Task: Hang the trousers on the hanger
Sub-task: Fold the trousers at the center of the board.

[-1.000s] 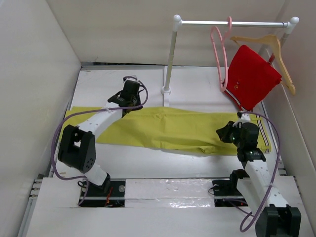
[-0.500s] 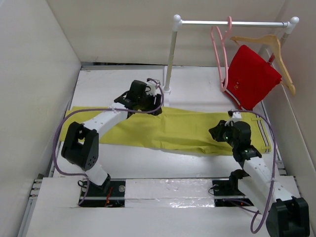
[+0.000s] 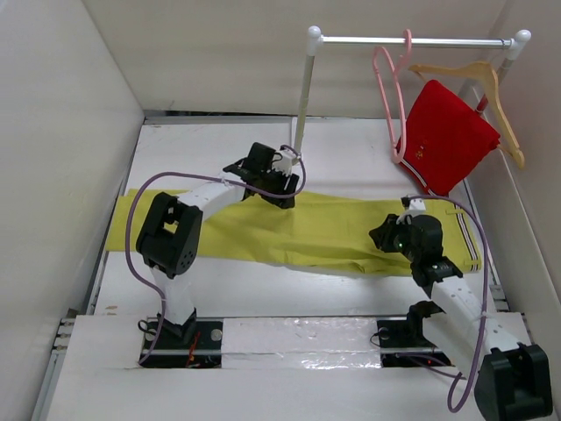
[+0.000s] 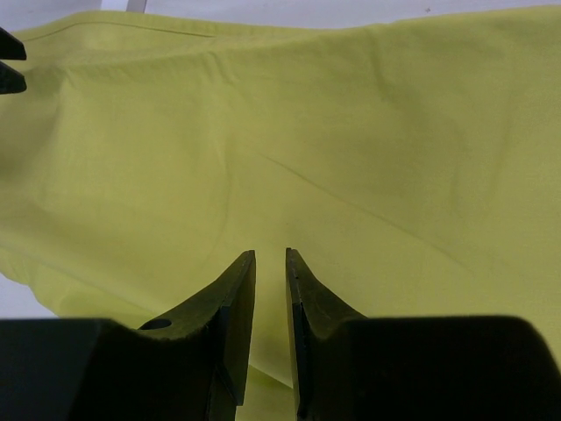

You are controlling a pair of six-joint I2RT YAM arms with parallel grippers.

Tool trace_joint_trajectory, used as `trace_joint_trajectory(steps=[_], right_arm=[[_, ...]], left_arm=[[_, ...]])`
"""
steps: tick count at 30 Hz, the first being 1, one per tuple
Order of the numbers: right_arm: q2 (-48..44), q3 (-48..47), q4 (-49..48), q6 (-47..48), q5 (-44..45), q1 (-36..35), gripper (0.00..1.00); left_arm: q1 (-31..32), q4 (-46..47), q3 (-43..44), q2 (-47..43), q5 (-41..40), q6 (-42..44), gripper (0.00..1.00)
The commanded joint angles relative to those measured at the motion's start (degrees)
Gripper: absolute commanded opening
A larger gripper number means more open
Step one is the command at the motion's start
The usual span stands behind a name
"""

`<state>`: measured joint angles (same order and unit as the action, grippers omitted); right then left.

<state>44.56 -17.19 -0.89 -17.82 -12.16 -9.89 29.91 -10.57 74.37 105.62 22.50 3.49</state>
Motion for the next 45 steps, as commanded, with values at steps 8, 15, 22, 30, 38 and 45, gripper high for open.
trace_joint_trajectory(steps=[8,15,22,30,38,45], right_arm=[[0.71,-1.71,-4.65,0.86,1.79,-0.57,0.27],[0.97,-1.79,-4.39,0.77,2.32,-0.57,0.28],[0.71,-1.62,-4.3,0.77,2.32,-0.57,0.28],[-0.08,-1.97,-4.12,0.77,1.88,-0.57,0.29],[0.35,-3.2,-4.3,0.69,1.79,-0.57,0.29],[1.67,-4.43,-4.91,0.51,1.61,-1.1,0.29]], left_arm=[[0.76,-2.09,4.47,3.27,2.2,4.07,0.39],[1.29,-3.14,4.91,3.63,1.84,4.78,0.26],[1.82,-1.91,4.91,3.36,1.4,3.55,0.0],[1.82,0.28,4.65,-1.56,-0.26,1.79,0.0],[1.82,-0.42,7.89,-1.39,-4.74,1.52,0.0],[1.82,-1.21,12.81,3.35,-8.43,1.96,0.0]])
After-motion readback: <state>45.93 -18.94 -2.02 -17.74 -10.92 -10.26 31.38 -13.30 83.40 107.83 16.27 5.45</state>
